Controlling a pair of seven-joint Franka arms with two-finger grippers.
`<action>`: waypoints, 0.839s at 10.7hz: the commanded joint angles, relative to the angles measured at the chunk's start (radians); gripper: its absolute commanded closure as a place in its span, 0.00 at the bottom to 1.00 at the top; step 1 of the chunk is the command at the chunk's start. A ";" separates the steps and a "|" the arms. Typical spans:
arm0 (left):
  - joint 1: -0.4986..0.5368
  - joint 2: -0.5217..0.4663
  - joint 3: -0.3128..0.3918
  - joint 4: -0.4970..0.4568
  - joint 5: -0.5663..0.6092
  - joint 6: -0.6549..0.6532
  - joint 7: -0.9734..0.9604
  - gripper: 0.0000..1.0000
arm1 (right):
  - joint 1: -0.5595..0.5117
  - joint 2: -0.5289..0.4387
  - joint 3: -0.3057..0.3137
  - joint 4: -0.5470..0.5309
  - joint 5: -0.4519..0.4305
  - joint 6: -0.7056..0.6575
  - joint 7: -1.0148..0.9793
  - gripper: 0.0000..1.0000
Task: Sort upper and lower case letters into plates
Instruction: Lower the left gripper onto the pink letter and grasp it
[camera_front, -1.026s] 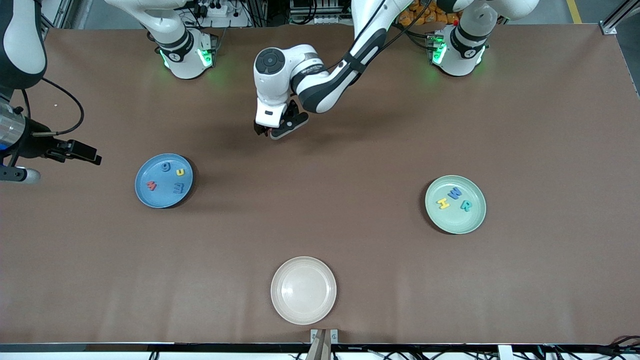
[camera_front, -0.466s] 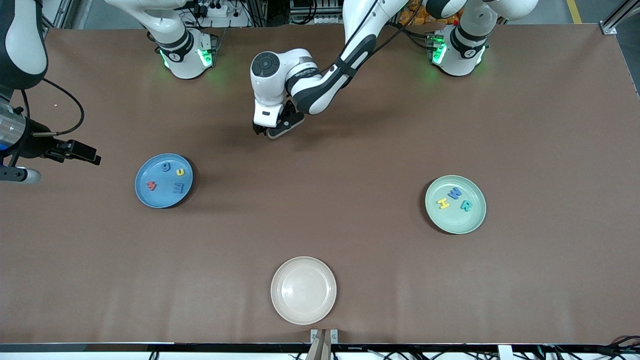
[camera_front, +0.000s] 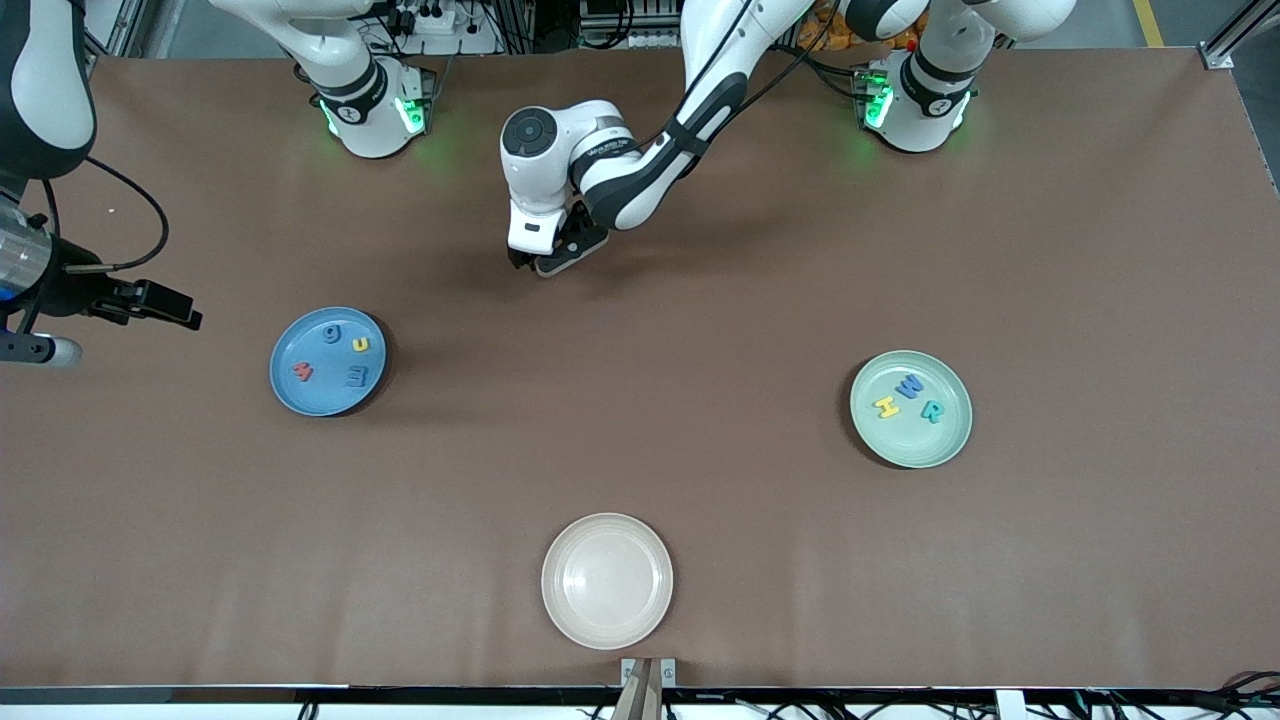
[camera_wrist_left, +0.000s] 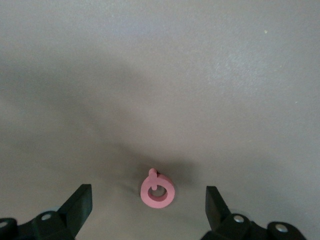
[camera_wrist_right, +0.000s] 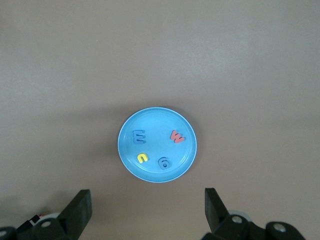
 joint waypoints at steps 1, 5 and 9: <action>-0.022 0.012 0.021 0.029 0.025 -0.010 -0.029 0.00 | 0.001 -0.025 0.005 -0.026 -0.019 0.009 0.016 0.00; -0.024 0.015 0.025 0.030 0.027 -0.008 -0.021 0.00 | 0.001 -0.026 0.005 -0.026 -0.019 0.009 0.016 0.00; -0.051 0.025 0.057 0.053 0.024 -0.007 -0.020 0.00 | 0.001 -0.026 0.005 -0.026 -0.019 0.007 0.016 0.00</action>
